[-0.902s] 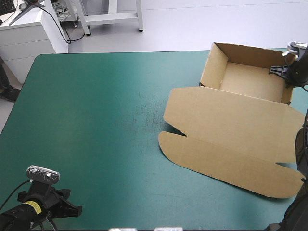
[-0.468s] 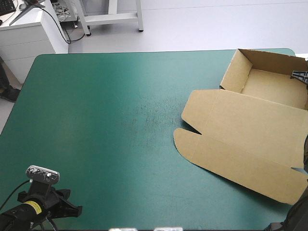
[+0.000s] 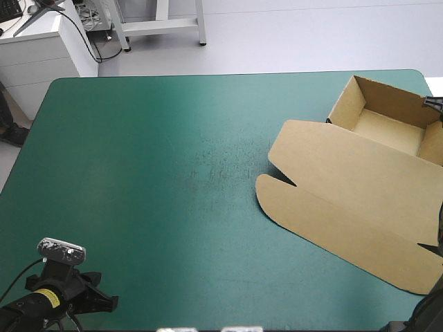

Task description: Fold the box

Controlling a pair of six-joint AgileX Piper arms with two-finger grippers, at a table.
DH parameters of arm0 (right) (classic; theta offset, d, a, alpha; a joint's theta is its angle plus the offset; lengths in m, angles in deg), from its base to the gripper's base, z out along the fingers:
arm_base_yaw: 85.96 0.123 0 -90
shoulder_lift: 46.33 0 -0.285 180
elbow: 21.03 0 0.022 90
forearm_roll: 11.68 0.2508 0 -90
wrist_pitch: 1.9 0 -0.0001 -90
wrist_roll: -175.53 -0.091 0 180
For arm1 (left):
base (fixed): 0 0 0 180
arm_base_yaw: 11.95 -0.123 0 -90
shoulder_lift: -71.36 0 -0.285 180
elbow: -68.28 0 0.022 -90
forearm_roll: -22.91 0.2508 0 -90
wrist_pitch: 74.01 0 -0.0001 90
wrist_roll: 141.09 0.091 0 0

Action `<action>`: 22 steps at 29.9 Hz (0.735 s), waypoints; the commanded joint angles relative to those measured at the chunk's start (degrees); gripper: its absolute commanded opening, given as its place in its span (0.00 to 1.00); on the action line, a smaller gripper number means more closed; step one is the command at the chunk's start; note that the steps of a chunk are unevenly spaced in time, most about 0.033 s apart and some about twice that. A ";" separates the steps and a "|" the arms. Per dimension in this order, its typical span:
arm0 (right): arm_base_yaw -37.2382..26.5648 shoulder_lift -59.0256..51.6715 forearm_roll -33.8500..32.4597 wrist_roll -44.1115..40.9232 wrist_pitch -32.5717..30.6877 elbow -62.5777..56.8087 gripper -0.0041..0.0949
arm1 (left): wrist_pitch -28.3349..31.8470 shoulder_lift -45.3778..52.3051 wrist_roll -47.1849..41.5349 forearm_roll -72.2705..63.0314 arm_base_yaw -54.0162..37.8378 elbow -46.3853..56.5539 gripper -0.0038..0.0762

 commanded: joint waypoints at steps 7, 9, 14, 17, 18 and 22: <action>-0.34 -13.88 8.14 6.03 -0.34 1.52 0.28 | 2.65 -0.52 -0.11 -0.53 0.22 -1.29 0.04; -0.34 -17.27 12.38 6.71 -0.34 0.01 0.15 | 2.65 -0.52 -0.11 -0.53 0.22 -1.29 0.04; -0.34 -27.04 16.07 9.46 -0.34 -9.89 0.04 | 2.65 -0.52 -0.11 -0.63 0.22 -1.29 0.04; -0.34 -33.60 16.07 9.59 -0.34 -17.49 0.04 | 2.65 -0.52 -0.11 -0.63 0.22 -1.29 0.04; -0.34 -36.03 16.07 9.59 -0.34 -20.24 0.04 | 2.65 -0.52 -0.11 -0.63 0.22 -1.29 0.04; -0.34 -45.45 16.77 9.90 0.17 -29.81 0.04 | 2.75 -0.52 -0.11 -0.63 0.22 -1.29 0.04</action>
